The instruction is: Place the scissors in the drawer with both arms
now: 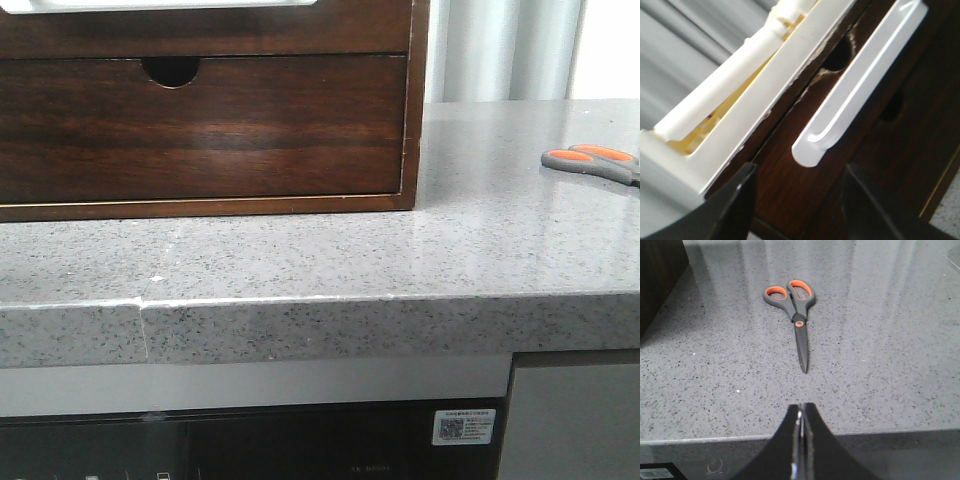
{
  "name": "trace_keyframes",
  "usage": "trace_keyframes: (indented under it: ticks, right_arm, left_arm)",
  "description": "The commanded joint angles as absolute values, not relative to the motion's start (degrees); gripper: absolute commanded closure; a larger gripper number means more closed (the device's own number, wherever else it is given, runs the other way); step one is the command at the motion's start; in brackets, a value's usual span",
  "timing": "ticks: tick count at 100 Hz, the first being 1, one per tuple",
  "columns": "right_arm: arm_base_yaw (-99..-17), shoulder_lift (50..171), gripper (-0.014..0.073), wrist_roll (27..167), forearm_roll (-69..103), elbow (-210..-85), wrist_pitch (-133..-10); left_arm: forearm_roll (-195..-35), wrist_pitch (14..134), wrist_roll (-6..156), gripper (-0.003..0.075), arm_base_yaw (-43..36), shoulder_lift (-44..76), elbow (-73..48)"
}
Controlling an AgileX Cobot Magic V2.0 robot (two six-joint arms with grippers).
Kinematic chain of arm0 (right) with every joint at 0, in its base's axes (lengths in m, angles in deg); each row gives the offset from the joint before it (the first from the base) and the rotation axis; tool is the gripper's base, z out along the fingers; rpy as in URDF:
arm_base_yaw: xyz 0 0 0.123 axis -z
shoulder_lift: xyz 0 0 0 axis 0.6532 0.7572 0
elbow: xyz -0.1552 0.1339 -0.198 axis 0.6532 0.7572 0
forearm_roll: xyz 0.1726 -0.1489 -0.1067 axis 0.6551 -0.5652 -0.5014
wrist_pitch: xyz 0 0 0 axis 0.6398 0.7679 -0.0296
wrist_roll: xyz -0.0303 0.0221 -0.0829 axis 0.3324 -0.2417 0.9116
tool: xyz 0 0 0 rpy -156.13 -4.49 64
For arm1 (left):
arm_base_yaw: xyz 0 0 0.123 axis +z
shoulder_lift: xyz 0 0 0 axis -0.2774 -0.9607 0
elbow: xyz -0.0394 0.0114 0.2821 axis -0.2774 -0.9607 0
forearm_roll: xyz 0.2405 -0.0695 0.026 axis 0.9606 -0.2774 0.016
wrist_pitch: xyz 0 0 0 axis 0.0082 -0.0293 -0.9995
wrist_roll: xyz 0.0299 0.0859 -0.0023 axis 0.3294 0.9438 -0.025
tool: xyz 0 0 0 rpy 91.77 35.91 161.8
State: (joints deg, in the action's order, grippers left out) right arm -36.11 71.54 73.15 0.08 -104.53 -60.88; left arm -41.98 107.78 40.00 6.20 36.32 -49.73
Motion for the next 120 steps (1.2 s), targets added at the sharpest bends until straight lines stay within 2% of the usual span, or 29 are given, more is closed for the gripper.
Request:
trace_keyframes:
  ticks: [1, 59, 98, 105, 120]
  right_arm:
    - [-36.1, 72.5, 0.0690, 73.5, -0.2, -106.5, -64.6]
    - [-36.1, 72.5, 0.0690, 73.5, -0.2, -106.5, -64.5]
    - [-36.1, 72.5, 0.0690, 73.5, 0.2, -106.5, -64.5]
    - [-36.1, 72.5, 0.0690, 73.5, 0.3, -106.5, -64.5]
    - [-36.1, 72.5, 0.0690, 73.5, 0.3, -106.5, -64.5]
  left_arm:
    - [-42.1, 111.2, 39.7, 0.0395, 3.3, 33.3, -46.4]
    - [-41.2, 109.9, 55.0, 0.0395, -1.9, 15.5, -35.5]
    - [-39.8, 110.0, 55.2, 0.0399, -2.0, 10.6, -32.0]
    - [-39.5, 110.0, 55.2, 0.0436, -2.0, 10.4, -32.0]
    - [-38.5, 110.1, 55.2, 0.0599, -2.0, 10.3, -32.0]
